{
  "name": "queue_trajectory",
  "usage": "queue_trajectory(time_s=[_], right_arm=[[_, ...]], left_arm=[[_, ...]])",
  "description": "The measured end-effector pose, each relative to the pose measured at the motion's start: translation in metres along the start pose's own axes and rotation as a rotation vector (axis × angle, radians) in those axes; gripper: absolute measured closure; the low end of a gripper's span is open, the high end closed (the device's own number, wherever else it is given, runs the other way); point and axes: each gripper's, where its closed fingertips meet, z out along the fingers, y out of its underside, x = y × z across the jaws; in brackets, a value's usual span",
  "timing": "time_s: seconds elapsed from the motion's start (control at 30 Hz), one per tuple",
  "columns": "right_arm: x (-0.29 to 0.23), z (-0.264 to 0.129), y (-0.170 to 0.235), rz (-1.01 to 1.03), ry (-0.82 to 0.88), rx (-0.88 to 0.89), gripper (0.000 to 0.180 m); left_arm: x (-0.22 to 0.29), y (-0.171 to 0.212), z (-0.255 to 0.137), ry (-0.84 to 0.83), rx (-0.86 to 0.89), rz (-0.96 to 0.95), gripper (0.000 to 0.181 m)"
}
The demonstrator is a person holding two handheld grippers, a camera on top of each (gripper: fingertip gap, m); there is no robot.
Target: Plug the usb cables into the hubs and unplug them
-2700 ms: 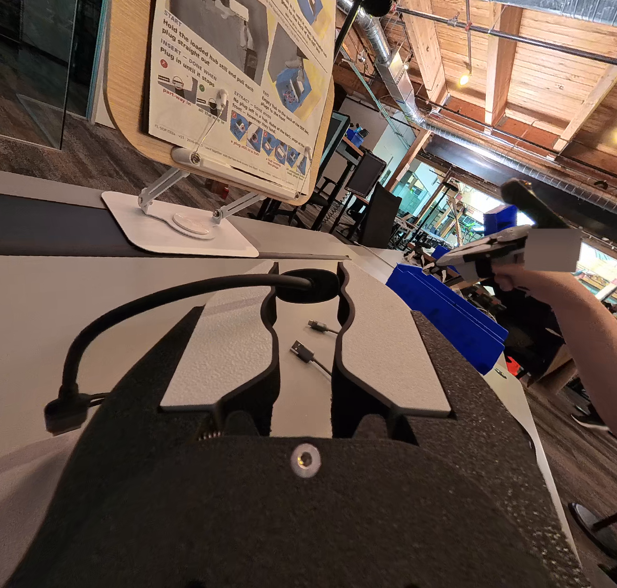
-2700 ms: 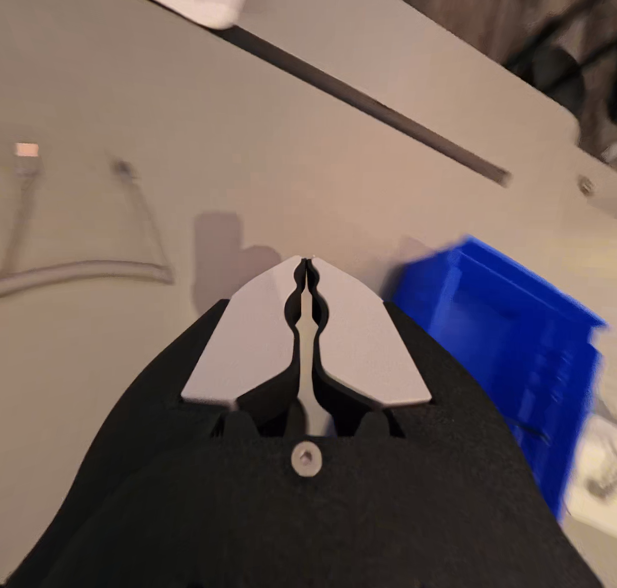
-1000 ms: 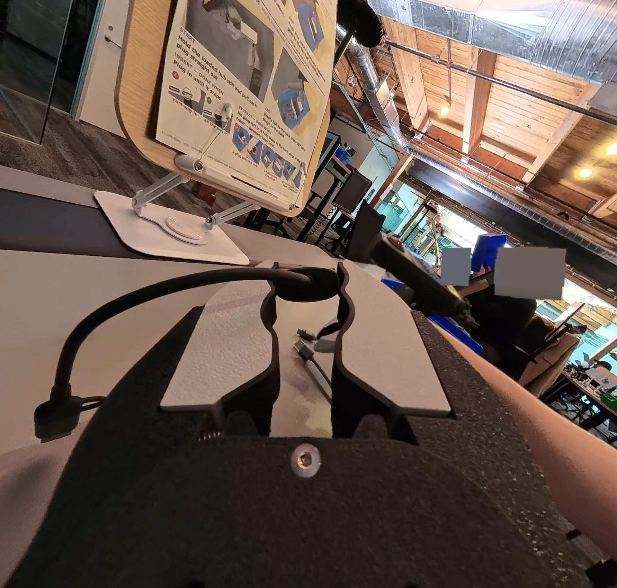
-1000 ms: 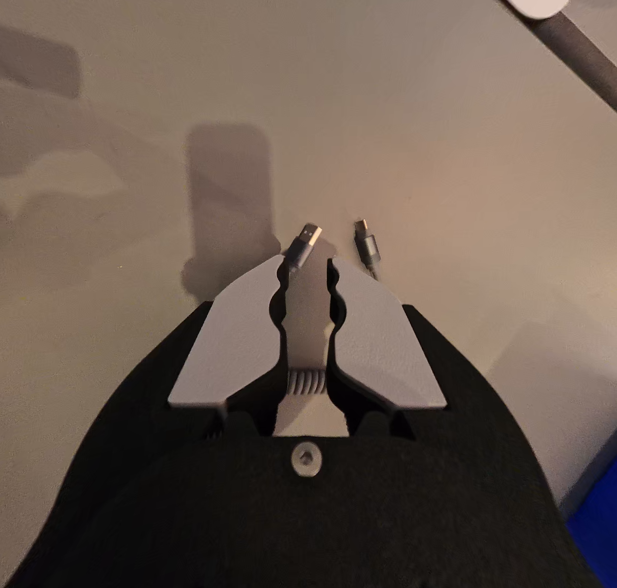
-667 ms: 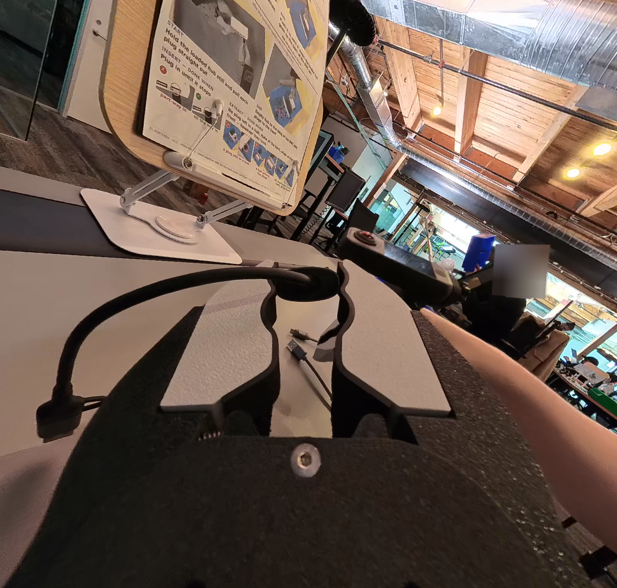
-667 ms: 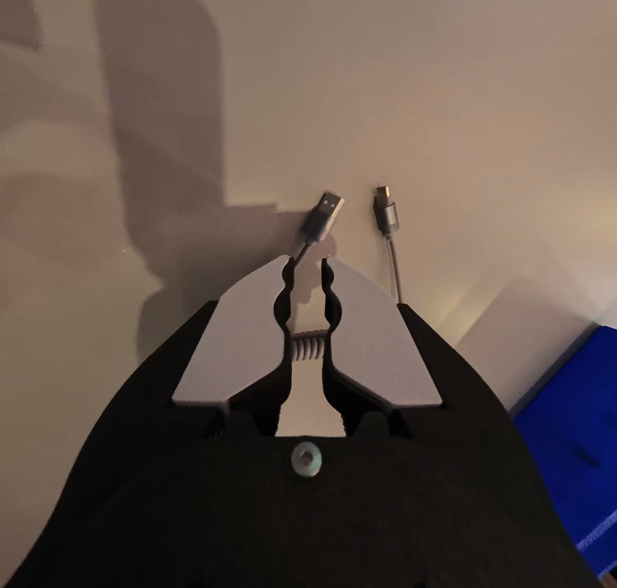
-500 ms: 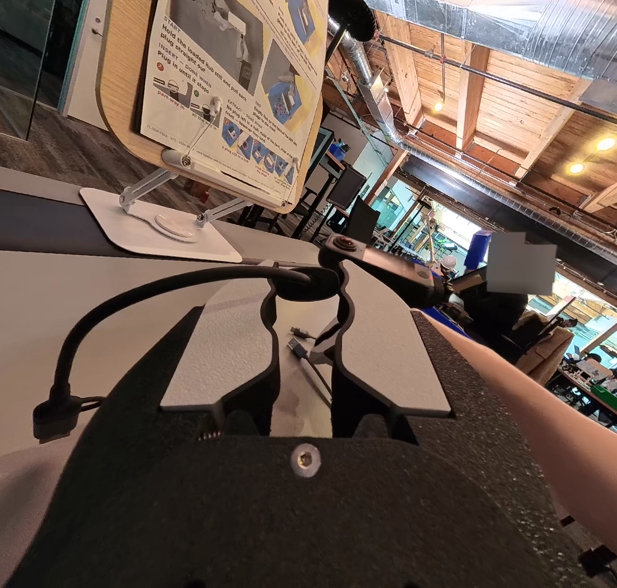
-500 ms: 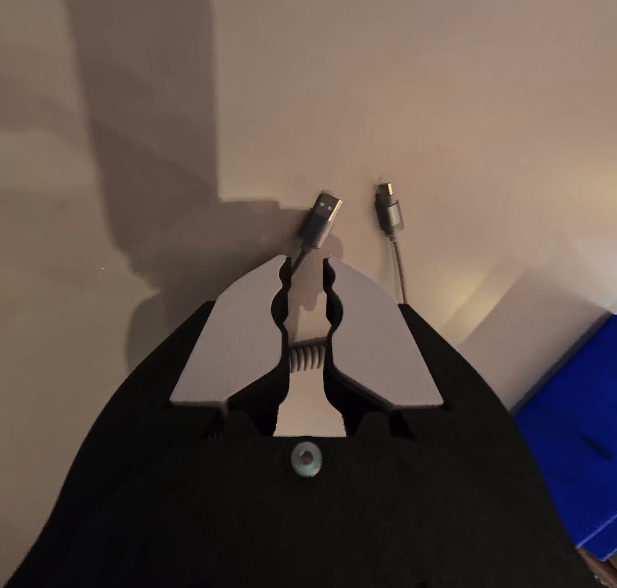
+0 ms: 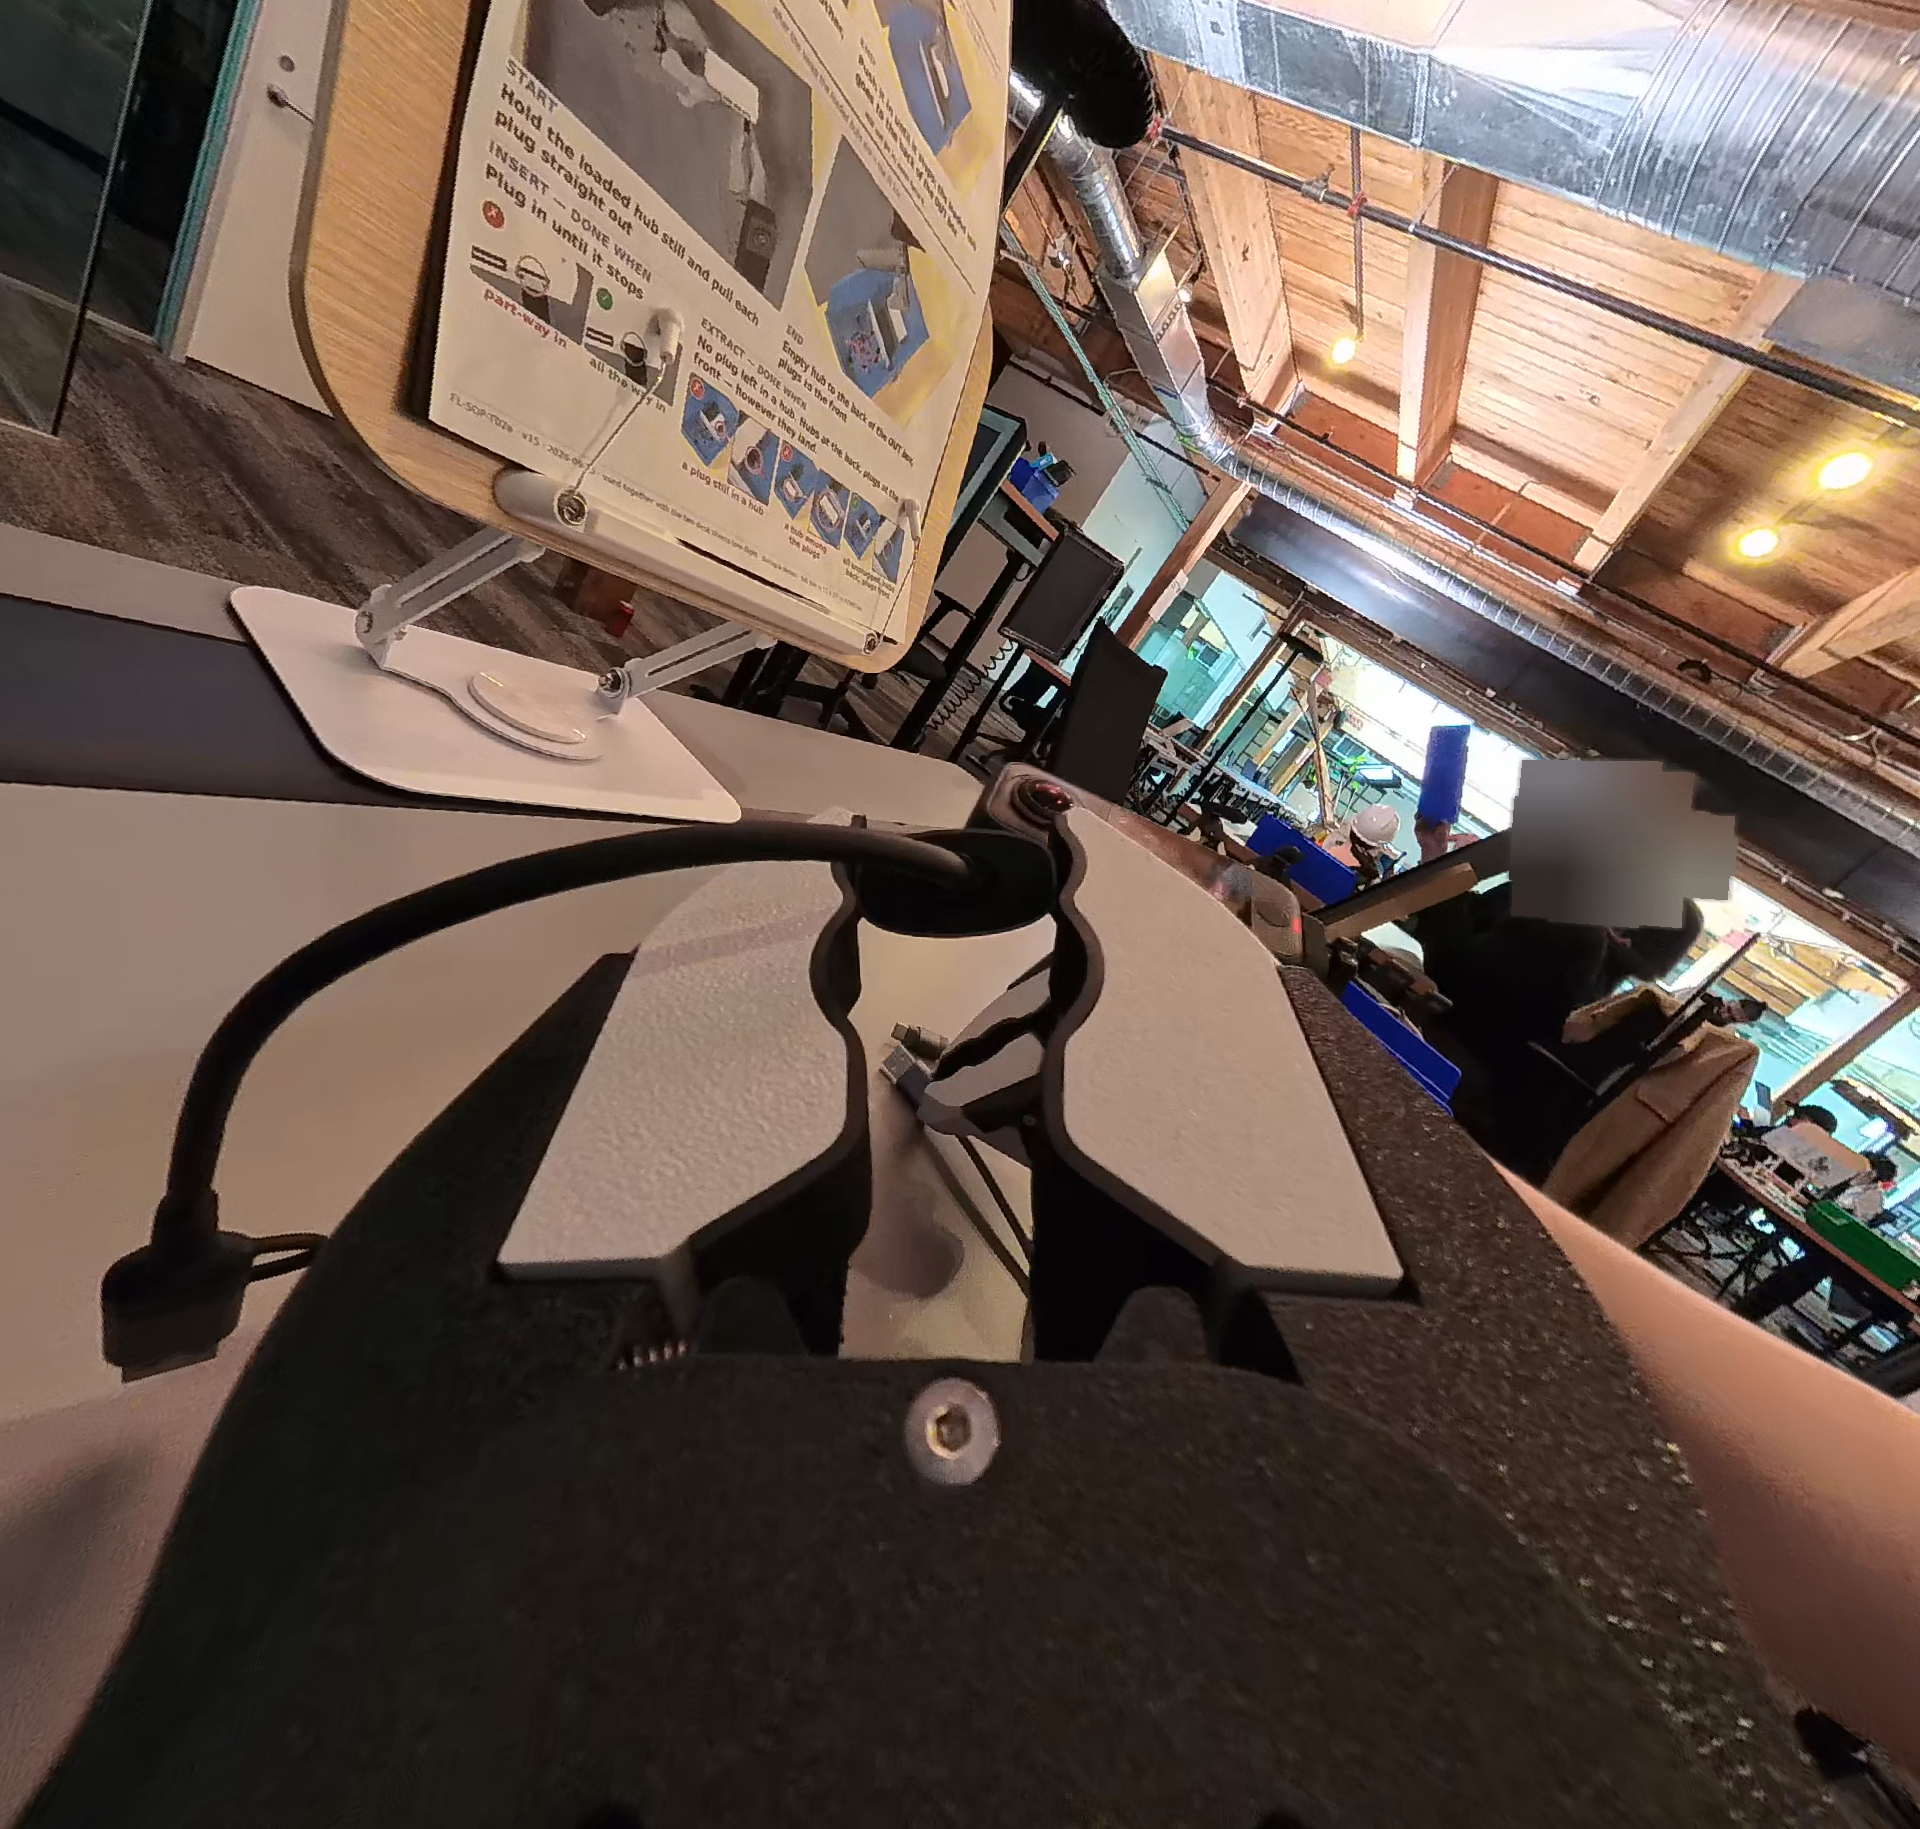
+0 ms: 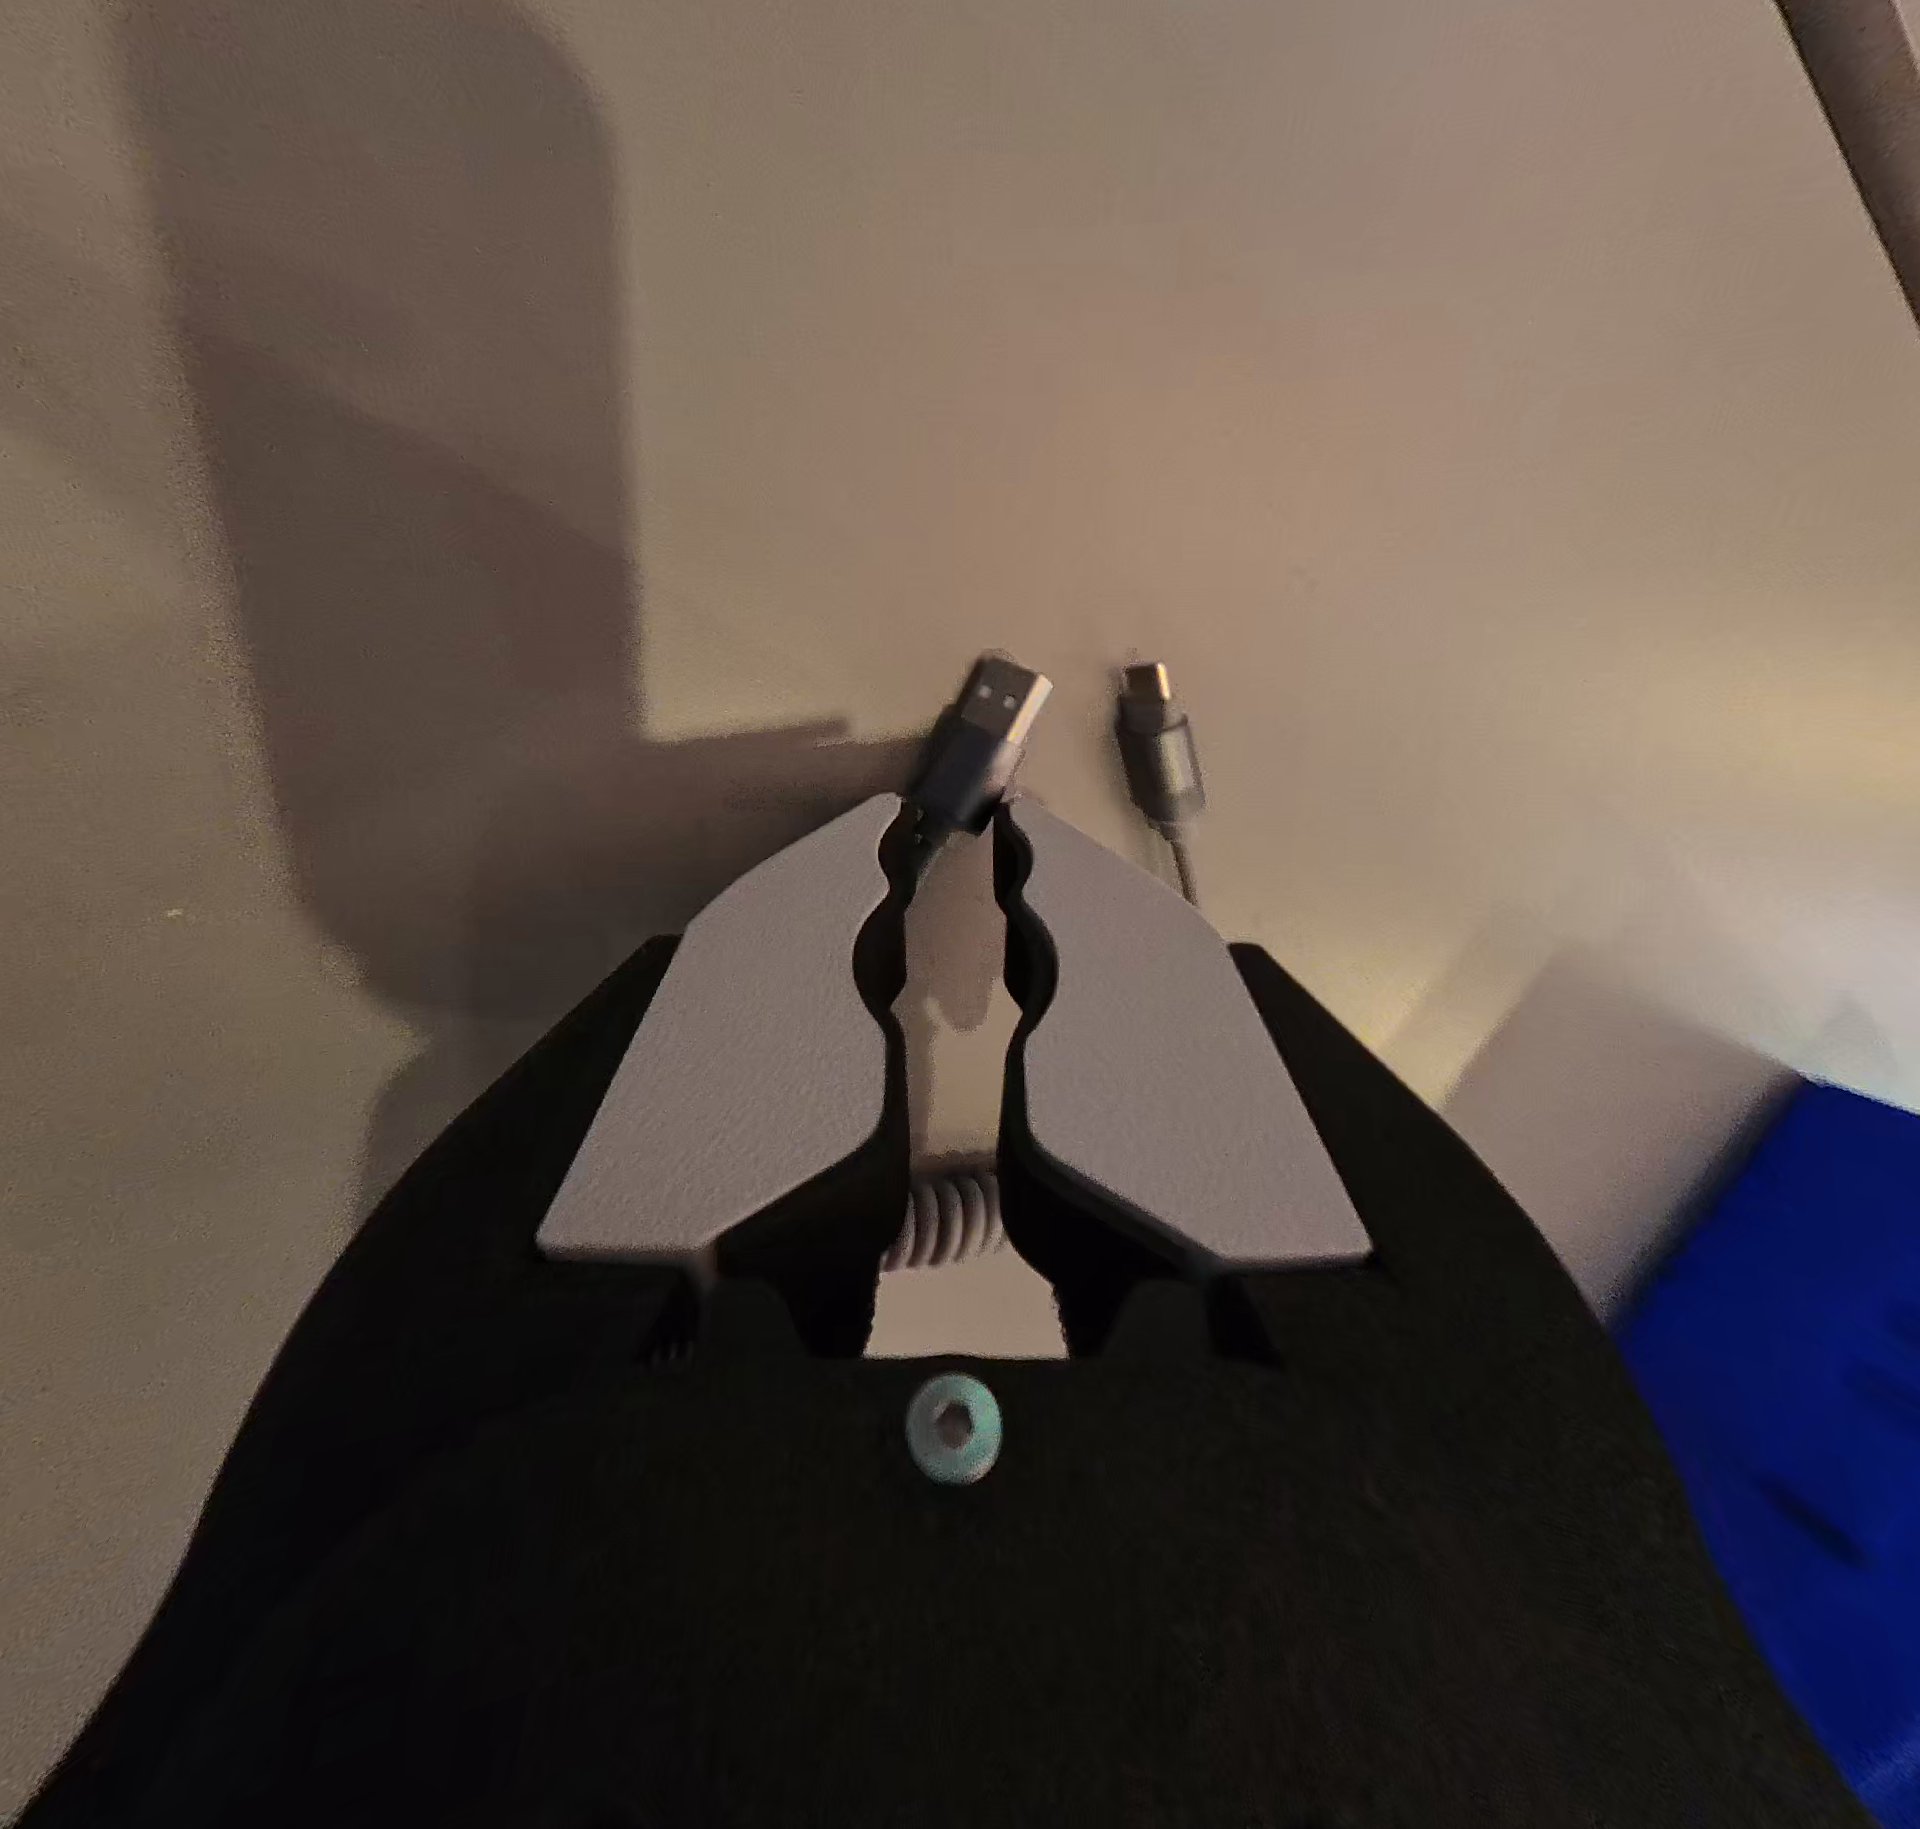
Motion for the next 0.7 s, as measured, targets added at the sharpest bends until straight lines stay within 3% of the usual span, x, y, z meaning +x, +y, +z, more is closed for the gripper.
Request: queue_trajectory(time_s=[0.17, 0.3, 0.57, 0.7], right_arm=[[-0.021, -0.017, -0.016, 0.180, -0.403, 0.318, 0.169], [-0.031, -0.068, -0.030, 0.225, -0.670, 0.589, 0.170], [-0.047, -0.143, -0.026, 0.090, -0.860, 0.791, 0.171], [-0.063, -0.125, -0.026, -0.026, -0.902, 0.721, 0.171]], left_arm=[[0.002, -0.003, -0.001, 0.020, 0.017, 0.010, 0.148], [0.004, -0.006, -0.002, 0.036, 0.035, 0.032, 0.148], [0.010, -0.010, -0.003, 0.033, 0.068, 0.117, 0.148], [0.011, -0.011, -0.003, -0.001, 0.061, 0.172, 0.148]])
